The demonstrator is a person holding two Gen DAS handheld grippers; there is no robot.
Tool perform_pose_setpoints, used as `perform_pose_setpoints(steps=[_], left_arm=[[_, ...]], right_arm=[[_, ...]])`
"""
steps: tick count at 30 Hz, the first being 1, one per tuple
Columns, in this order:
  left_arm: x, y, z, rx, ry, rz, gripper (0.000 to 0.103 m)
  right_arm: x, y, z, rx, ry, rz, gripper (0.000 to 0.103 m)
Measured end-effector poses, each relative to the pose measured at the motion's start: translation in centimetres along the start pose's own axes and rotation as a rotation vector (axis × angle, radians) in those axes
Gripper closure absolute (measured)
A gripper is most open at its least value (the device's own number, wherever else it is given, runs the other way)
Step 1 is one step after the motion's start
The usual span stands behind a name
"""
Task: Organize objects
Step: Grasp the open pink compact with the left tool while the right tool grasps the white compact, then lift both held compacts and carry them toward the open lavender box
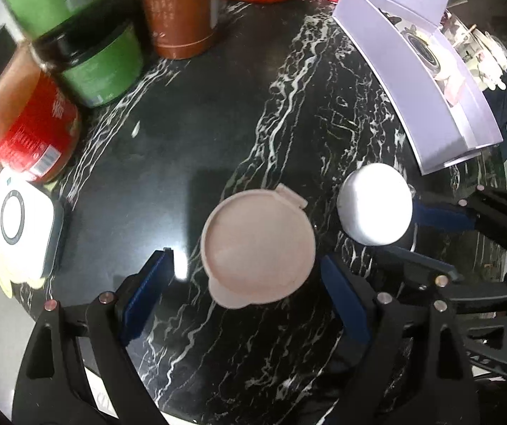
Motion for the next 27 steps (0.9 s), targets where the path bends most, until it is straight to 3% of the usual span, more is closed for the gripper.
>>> perform_pose_setpoints(steps=[2,6,9,18,20,27], left_arm=[[-0.1,0.2,0.1,-0.013,0.019,0.015,0.018],[0.1,0.4,0.0,-0.042,0.083,0.062,0.034],[0.5,0.4,-0.3,-0.046,0.071,0.050,0.042],[1.3,0.2,-0.6,-0.048,0.033,-0.009,0.043],[1.2,0.3,-0.6,-0.052,0.023,-0.017,0.043],[1.7,1.1,-0.3,-0.072,0.030,-0.003,0.041]], right_arm=[[0.0,0.4,0.0,-0.009,-0.018,-0.012,0.049],[0.1,1.0,0.1,-0.014,-0.024,-0.031,0.045],[0.1,1.7,0.4,-0.019,-0.020,-0.047,0.042],[0.2,3.1,1.9,-0.033,-0.005,-0.077,0.042],[0.2,3.1,2.0,-0.039,0.013,-0.071,0.050],[-0.1,2.3,1.6,-0.052,0.015,-0.065,0.050]])
Point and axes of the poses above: each gripper's, at about its wrist camera, not at the fingertips, and z roughly the way its jaws point, x to its left, y to its top, the point moved 10 cm from there along z, roughly the way its jaws point, and after that the axes turned 9 degrees about y, right-handed, at the moved point
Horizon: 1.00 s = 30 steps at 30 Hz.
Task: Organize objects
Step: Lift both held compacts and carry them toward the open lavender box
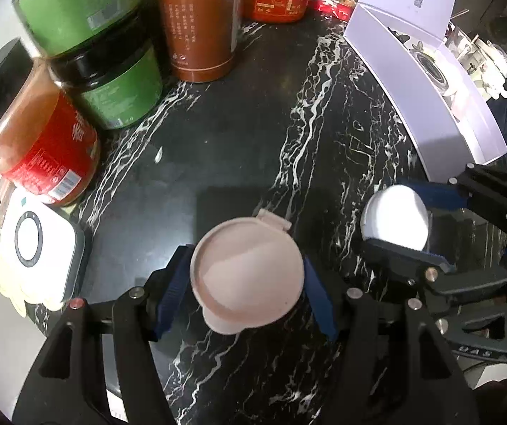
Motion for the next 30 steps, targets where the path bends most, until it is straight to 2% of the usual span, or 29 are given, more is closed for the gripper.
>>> perform_pose_setpoints(steps=[4,6,13,23,30], left_arm=[[-0.4,0.2,0.2,-0.018,-0.006,0.028,0.042],[-0.9,0.1,0.1,-0.023,0.019,0.061,0.046],[-2.8,0.0,0.0,-0.025,0.002,0.119,0.046],[-4.9,-2.8,-1.3,0.003,-0.064,0.152,0.046],[-7.8,-4.4,-2.4,-0.006,-0.108,0.225,0.046]], right_arm=[[-0.4,-0.8,-0.3,0.005,-0.007,0.013,0.050],[-0.5,-1.4,-0.6,0.007,-0.009,0.021,0.050],[-0.6,-3.3,-1.4,0.017,-0.021,0.030,0.050],[-0.9,-7.3,-3.1,0.025,-0.046,0.066,0.050],[-0.8,-10.0,-4.7,0.024,-0.102,0.057,0.050]])
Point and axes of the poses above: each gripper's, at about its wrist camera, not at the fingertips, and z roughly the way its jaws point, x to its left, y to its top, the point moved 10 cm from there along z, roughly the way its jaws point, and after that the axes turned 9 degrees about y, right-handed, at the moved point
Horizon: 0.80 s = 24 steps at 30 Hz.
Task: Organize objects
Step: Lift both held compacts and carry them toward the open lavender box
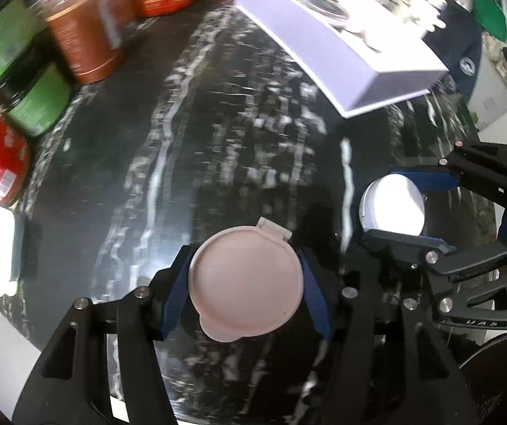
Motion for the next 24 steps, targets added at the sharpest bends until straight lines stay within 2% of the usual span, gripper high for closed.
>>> perform_pose_setpoints(steps=[6,8,12,17,18,20,22,24], left_arm=[[-2.8,0.6,0.9,-0.025,0.006,0.071,0.046],[-2.7,-0.6,-0.2,-0.031,0.011,0.073,0.046],[-2.5,-0.5,-0.3,-0.036,0.022,0.049,0.045],[-2.4,-0.8,-0.4,-0.055,0.009,0.018,0.034],[-2.4,-0.8,-0.3,-0.061,0.017,0.015,0.033],[-2.4,-1.0,-0.2,-0.069,0.037,0.017,0.031],[-2.4,-1.1,-0.3,-0.076,0.040,0.021,0.031],[-2.3,-1.1,-0.4,-0.079,0.046,0.023,0.037]], right_arm=[[-0.5,-1.8,-0.8,-0.026,-0.001,0.065,0.050],[-0.7,-2.3,-0.6,-0.018,-0.008,0.085,0.047],[-1.0,-3.0,-0.5,-0.036,-0.007,0.118,0.043],[-0.8,-3.1,-0.6,-0.057,0.005,0.124,0.043],[-0.7,-3.1,-0.6,-0.061,0.012,0.121,0.043],[-0.5,-2.9,-0.6,-0.068,0.024,0.113,0.051],[-0.3,-2.9,-0.6,-0.061,0.025,0.105,0.051],[-0.2,-3.0,-0.8,-0.059,0.028,0.105,0.051]])
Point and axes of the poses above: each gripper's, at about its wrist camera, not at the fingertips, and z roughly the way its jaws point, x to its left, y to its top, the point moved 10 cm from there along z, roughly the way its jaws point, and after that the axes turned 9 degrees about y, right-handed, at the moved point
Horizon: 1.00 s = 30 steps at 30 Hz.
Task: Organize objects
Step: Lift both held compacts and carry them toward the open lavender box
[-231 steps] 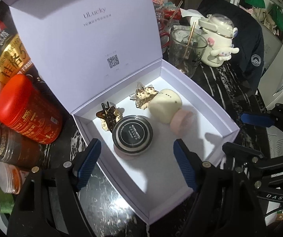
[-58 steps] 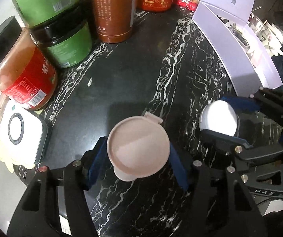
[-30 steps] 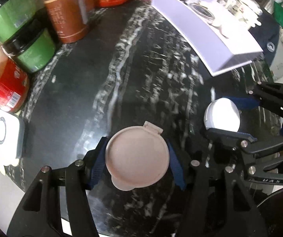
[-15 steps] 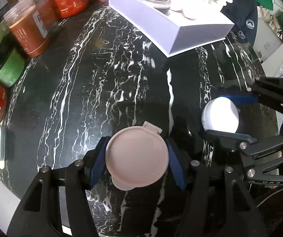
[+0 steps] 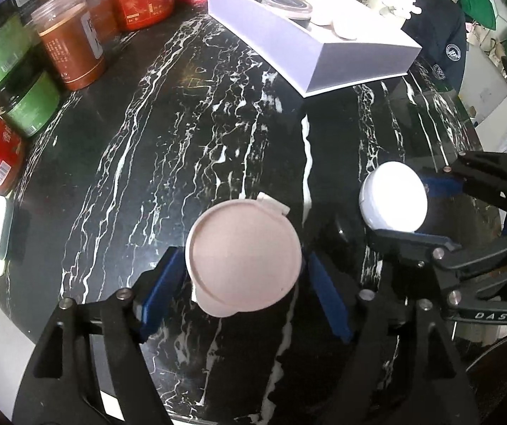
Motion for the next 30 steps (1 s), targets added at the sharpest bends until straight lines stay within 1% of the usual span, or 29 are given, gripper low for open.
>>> perform_pose_setpoints(steps=[1,7,14,19,30], left_arm=[[0.0,0.0,0.0,-0.002,0.008,0.002,0.046],[-0.5,-0.1,-0.3,0.019,-0.039,-0.011,0.046],[-1.9,0.5,-2.3,-0.007,-0.037,0.055,0.046],[-2.8,1.1,-3.4,-0.025,-0.032,0.095,0.046],[-6.3,1.8,-5.5,-0.065,-0.061,0.193,0.046]], right_arm=[[0.1,0.0,-0.2,-0.001,0.005,-0.002,0.051],[0.2,-0.3,-1.3,-0.004,0.008,-0.001,0.051],[-0.2,-0.8,-2.9,-0.017,-0.009,0.024,0.051],[-0.9,-1.5,-4.4,-0.040,-0.039,0.058,0.051],[-2.1,-4.1,-8.2,-0.081,-0.107,0.141,0.051]])
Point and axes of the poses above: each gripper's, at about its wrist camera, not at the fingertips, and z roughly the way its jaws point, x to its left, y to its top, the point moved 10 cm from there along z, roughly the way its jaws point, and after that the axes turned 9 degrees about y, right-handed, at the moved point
